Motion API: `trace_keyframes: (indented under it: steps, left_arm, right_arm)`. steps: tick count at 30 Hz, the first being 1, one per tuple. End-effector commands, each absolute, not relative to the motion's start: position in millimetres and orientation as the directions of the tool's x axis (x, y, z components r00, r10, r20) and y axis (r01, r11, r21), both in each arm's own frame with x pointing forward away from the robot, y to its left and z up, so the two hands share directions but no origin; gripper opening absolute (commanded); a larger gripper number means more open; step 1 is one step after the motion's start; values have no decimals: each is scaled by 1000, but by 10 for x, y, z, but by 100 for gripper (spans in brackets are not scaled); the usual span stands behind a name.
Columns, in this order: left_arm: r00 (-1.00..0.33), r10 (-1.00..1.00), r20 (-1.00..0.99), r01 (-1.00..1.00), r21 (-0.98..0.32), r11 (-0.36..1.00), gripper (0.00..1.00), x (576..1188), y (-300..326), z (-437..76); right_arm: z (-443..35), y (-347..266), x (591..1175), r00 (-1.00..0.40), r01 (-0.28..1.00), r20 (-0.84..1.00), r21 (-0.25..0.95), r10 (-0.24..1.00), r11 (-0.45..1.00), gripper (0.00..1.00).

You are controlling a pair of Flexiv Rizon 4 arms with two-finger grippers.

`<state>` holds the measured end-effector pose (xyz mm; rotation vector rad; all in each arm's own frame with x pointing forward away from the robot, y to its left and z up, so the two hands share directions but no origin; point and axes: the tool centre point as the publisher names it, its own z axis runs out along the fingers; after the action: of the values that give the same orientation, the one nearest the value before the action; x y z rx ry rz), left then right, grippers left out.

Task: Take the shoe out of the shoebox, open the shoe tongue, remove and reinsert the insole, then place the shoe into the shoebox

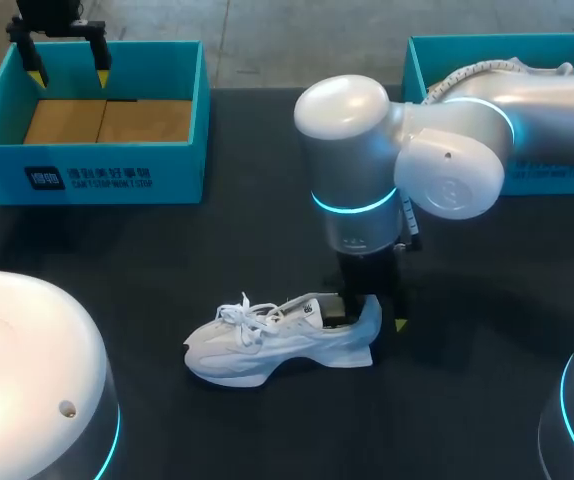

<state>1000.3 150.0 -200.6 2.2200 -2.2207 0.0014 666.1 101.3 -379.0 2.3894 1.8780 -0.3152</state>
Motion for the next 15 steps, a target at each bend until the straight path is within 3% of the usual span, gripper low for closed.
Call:
trace_keyframes:
  steps: [1,15]
  left_arm:
    - [0,-1000,1,-1000,0,0,100,10003,1501,-2003]
    - [0,-1000,1,-1000,0,0,100,10003,1501,-2003]
  right_arm:
    - [-3733,1055,6600,569,817,-217,38,793,-576,100]
    - [-3350,990,6599,530,845,-171,27,831,-534,100]
